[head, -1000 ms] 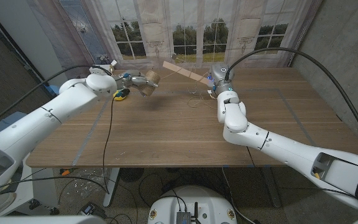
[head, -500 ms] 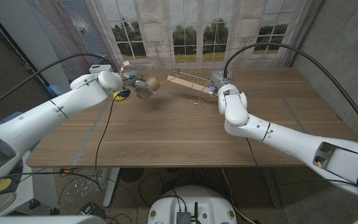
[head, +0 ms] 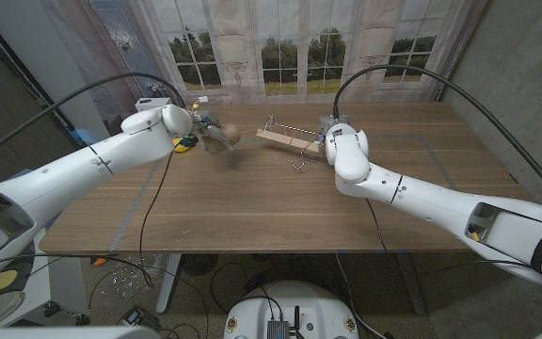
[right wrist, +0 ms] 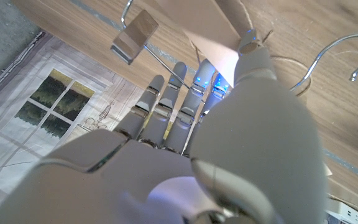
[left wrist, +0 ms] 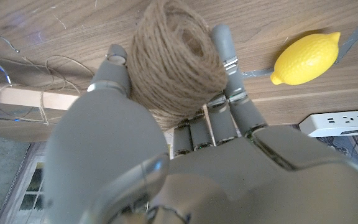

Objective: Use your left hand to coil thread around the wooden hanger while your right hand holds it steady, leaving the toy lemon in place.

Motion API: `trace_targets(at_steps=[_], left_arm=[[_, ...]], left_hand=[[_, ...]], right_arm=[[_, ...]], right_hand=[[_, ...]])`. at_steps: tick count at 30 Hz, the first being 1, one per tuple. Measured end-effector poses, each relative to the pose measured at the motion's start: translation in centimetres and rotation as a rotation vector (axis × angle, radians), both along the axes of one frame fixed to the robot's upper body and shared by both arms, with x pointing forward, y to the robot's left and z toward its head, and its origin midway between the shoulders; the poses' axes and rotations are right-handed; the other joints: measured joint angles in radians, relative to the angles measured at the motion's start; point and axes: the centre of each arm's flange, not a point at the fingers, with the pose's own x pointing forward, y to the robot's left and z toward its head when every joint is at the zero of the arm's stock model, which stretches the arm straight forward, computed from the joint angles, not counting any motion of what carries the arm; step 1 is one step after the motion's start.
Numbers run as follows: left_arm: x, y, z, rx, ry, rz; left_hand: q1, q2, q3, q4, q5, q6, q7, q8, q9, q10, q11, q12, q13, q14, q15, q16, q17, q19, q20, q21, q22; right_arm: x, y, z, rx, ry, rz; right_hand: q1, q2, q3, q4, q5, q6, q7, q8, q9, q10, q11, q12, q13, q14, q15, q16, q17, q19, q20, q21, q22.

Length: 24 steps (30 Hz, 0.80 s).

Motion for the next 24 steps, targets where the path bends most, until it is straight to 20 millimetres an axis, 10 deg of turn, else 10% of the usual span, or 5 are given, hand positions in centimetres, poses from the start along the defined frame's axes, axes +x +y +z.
trace_targets(at_steps=[13, 19, 24], left_arm=[[0.8, -0.8, -0.6, 0.112, 0.082, 0.059], [1.1, -0.9, -0.8, 0.144, 0.124, 0.076], [1.4, -1.1, -0.8, 0.166, 0.154, 0.086]], left_hand=[[0.0, 0.0, 0.0, 0.0, -0.001, -0.002, -0.003, -0.019, -0.021, -0.041, -0.043, -0.113, -0.017, -0.073, -0.073, -0.067, -0.046, -0.079, 0.018, -0.026, 0.001], [0.0, 0.0, 0.0, 0.0, -0.001, -0.025, -0.089, -0.023, -0.046, -0.068, -0.113, -0.212, -0.061, -0.143, -0.143, -0.09, -0.082, -0.142, 0.031, -0.059, -0.003], [0.0, 0.0, 0.059, -0.059, -0.001, -0.078, -0.133, -0.024, -0.074, -0.148, -0.089, -0.286, -0.09, -0.274, -0.13, -0.09, -0.099, -0.223, 0.076, -0.1, -0.003]], right_arm=[[0.7, 0.7, -0.5, -0.024, 0.12, -0.023], [1.0, 0.9, -0.6, -0.031, 0.144, -0.031], [1.2, 1.0, -0.6, -0.034, 0.16, -0.04]], right_hand=[[-0.014, 0.014, 0.01, -0.001, -0.009, -0.054, -0.013, -0.021, -0.003, -0.053, -0.015, -0.041, -0.017, -0.041, 0.01, -0.021, -0.03, 0.0, 0.0, 0.0, 0.0], [-0.011, 0.035, 0.033, 0.022, -0.019, -0.099, -0.026, -0.039, -0.007, -0.111, -0.011, -0.083, -0.041, -0.094, 0.022, -0.035, -0.065, 0.004, 0.004, 0.0, 0.0], [0.004, 0.08, 0.025, 0.043, -0.025, -0.144, -0.037, -0.051, -0.012, -0.193, 0.011, -0.145, -0.075, -0.158, 0.035, -0.043, -0.132, 0.004, 0.004, 0.0, 0.0]])
